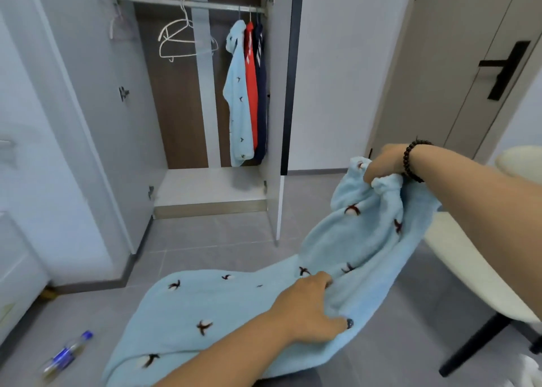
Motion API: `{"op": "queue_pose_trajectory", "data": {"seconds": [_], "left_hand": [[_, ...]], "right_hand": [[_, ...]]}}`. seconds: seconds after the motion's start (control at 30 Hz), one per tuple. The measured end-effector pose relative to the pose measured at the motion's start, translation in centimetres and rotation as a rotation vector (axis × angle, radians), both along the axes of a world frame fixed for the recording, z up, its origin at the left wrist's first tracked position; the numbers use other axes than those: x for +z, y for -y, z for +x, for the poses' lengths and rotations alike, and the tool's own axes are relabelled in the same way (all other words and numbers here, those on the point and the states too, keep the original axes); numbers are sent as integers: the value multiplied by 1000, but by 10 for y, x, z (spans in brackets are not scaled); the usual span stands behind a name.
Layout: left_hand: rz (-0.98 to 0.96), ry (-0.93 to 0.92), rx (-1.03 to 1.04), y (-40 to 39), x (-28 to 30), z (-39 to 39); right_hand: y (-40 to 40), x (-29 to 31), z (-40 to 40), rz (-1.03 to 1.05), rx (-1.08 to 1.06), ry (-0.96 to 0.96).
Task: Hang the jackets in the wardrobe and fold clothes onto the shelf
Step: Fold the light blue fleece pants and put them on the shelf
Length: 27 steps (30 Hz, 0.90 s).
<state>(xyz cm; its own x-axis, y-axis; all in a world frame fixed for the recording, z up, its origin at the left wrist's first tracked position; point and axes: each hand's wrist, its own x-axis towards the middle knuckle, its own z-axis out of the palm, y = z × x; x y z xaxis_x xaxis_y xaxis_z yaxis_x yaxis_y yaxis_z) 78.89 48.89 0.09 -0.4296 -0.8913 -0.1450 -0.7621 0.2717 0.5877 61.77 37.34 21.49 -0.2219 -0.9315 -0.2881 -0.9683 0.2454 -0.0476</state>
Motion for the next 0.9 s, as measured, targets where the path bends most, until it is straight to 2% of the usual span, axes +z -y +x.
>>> {"op": "queue_pose_trajectory", "data": {"seconds": [0.23,0.37,0.53,0.63,0.8,0.9], "left_hand": [[-101,295,46,-21,-46,67],[-127,353,12,-27,-52,82],[-208,102,137,-23,-33,81],[-232,-3,106,-28,-20,61],[-136,-179,-21,-36,-11,10],[15,-189,-79,-40,-15,-4]], "right_hand": [[15,-9,54,-93,202,-70],[17,0,51,-242,217,-106],[13,10,26,-466,170,-106],[6,20,11,-551,121,-154],[3,34,4,-602,38,-232],[1,39,26,-587,88,-174]]}}
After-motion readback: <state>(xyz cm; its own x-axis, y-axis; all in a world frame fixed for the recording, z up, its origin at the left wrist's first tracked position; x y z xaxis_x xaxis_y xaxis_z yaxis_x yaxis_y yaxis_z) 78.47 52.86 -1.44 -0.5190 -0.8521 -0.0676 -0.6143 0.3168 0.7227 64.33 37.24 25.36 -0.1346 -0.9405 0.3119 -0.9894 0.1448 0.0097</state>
